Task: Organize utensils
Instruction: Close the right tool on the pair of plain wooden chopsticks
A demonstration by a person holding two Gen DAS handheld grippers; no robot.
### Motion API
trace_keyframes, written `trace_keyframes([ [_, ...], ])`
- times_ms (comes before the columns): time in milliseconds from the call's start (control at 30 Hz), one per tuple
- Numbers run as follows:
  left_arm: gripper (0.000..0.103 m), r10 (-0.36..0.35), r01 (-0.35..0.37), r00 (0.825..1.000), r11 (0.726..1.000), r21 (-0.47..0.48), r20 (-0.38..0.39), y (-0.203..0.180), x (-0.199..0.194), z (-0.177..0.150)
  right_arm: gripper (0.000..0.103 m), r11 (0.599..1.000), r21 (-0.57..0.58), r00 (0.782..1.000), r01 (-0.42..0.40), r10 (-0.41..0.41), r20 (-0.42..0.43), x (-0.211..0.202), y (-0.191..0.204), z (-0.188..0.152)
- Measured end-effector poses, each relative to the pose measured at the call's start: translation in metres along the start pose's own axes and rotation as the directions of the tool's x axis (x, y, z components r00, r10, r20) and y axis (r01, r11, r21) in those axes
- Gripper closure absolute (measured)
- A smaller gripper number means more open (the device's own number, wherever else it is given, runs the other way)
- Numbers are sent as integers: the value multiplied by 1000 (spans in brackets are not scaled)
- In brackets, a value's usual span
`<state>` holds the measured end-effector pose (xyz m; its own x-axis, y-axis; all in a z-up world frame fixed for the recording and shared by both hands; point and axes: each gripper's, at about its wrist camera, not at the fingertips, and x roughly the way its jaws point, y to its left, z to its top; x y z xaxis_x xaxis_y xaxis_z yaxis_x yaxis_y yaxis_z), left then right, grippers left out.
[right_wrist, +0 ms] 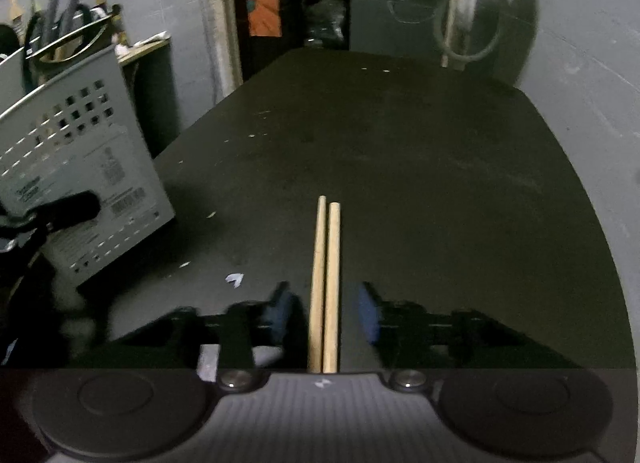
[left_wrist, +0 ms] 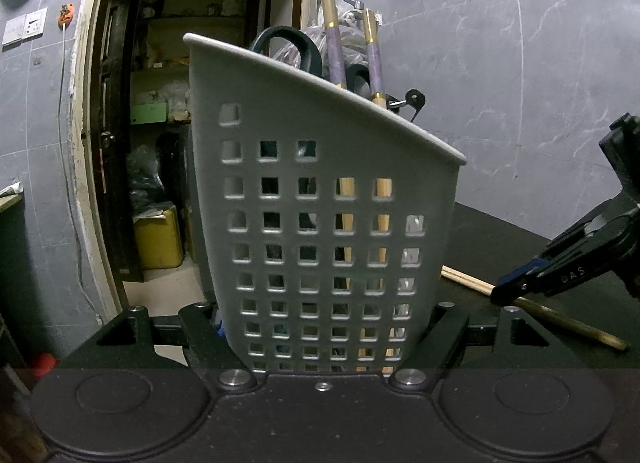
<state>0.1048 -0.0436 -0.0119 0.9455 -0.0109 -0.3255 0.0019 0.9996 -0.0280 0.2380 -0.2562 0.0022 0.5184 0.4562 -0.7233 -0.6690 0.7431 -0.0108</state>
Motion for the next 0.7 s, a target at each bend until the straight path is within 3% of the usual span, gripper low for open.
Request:
trace_keyframes([
  [33, 25, 1, -1, 1000, 1000, -1, -2, -1, 1, 0, 88, 1000, -8, 1000, -1, 0, -5, -1, 1, -1],
  [200, 25, 0, 0, 1000, 1000, -2, -5, -2, 2, 1, 90, 1000, 13, 999, -18, 18, -29, 1, -3, 3],
  [300, 25, -1, 1, 1000, 1000, -1, -1, -2, 1, 2, 89, 993, 102, 997, -63, 66, -25, 2, -17, 6],
  [433, 25, 0, 0, 1000, 1000, 0, -1, -2, 1, 2, 89, 970, 212, 992, -122, 112, 60, -5, -37, -1],
  [567, 25, 1, -1, 1000, 1000, 0, -2, -2, 3, 1, 89, 954, 247, 976, -168, 126, 175, -20, -48, -7],
  [700, 25, 3, -3, 1000, 1000, 1, -1, -3, 3, 2, 89, 944, 246, 946, -218, 143, 290, -38, -50, -9],
])
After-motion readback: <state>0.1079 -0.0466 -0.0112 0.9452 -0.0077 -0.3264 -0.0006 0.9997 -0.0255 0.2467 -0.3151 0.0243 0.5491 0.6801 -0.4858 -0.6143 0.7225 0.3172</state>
